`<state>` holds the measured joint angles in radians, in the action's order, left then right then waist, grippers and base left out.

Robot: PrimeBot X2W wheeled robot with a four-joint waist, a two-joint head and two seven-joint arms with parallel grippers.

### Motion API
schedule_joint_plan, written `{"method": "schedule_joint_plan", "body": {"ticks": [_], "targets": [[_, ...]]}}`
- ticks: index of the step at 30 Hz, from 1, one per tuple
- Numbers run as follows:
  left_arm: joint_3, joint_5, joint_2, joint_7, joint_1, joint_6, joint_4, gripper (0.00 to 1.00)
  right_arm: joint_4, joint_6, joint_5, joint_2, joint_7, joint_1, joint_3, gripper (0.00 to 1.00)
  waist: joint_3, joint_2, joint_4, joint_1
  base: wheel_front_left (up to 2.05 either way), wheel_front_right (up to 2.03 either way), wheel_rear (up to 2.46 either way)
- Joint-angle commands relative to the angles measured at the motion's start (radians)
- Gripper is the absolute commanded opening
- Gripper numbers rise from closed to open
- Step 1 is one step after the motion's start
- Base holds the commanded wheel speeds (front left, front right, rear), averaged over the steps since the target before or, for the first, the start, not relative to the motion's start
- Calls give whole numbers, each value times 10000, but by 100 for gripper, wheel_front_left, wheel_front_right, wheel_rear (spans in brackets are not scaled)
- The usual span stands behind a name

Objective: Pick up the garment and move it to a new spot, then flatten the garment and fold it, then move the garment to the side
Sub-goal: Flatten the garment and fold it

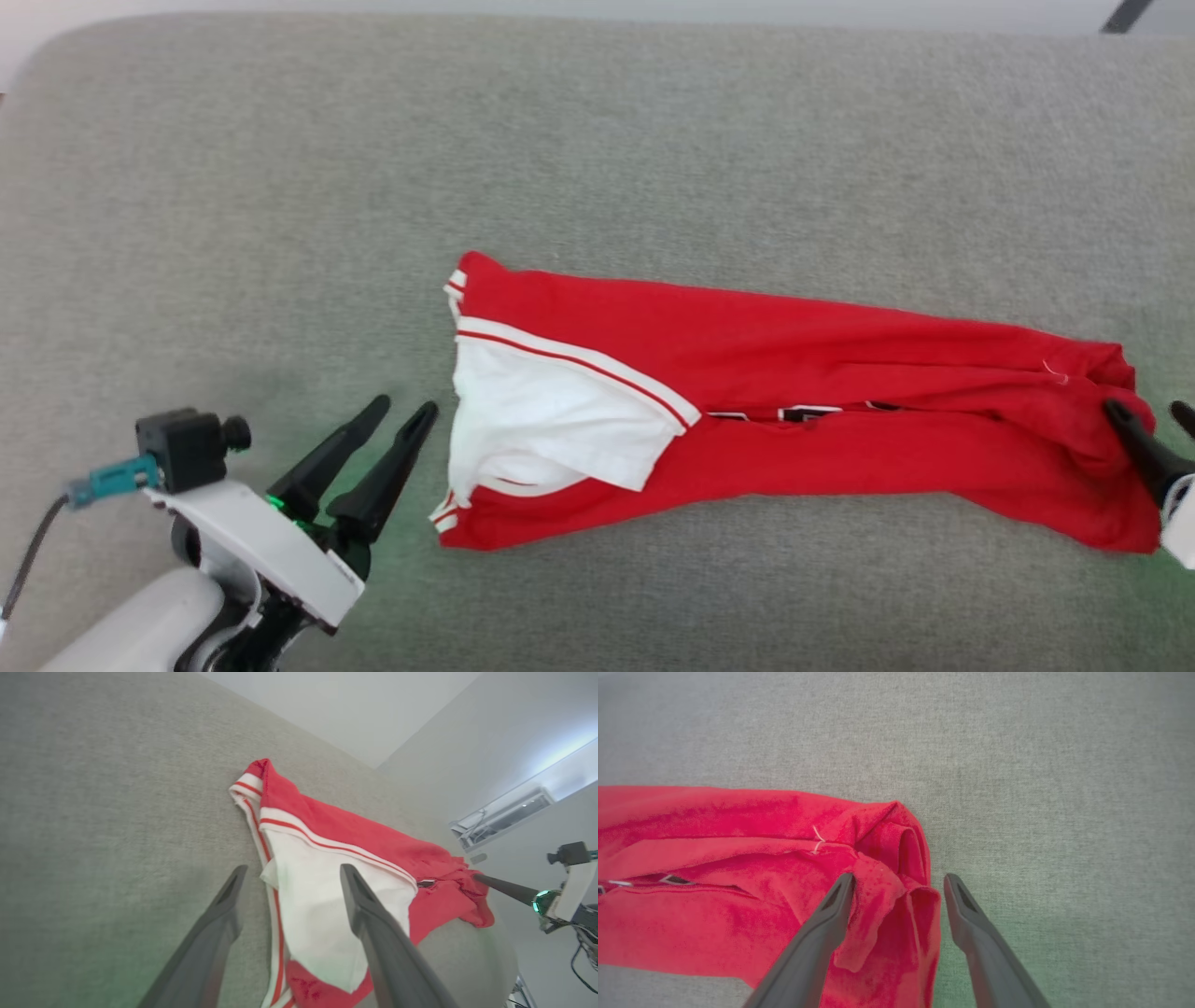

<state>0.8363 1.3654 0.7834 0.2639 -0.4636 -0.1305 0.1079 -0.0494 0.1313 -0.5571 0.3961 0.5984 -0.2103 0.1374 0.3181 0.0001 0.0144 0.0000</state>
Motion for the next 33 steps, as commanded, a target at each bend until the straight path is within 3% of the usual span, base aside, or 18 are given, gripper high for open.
{"method": "schedule_joint_plan", "body": {"ticks": [1, 10, 22, 28, 33], "targets": [[-254, -294, -139, -8, 287, 0, 167, 100, -6, -11, -99, 13, 58, 177, 142, 100, -192, -1, 206, 0, 0, 0, 0], [-2256, -2353, -1453, -7, 1274, 0, 1284, 100, -235, -11, -241, 8, 520, 434, 1185, 100, -421, -1, 758, 0, 0, 0, 0], [-6070, -6492, -3415, -7, 2384, 0, 1487, 100, -439, -11, -221, -294, 2433, 162, 2288, 100, -420, -1, 1169, 0, 0, 0, 0], [-6949, -7936, -4030, -7, 2491, 0, 942, 100, -391, -10, 38, -627, 3459, -354, 2366, 100, -294, -1, 1292, 0, 0, 0, 0], [-7067, -8519, -4364, -7, 2538, 0, 857, 100, -562, -11, 685, -979, 4291, -586, 2431, 100, -182, -1, 1397, 0, 0, 0, 0]]}}
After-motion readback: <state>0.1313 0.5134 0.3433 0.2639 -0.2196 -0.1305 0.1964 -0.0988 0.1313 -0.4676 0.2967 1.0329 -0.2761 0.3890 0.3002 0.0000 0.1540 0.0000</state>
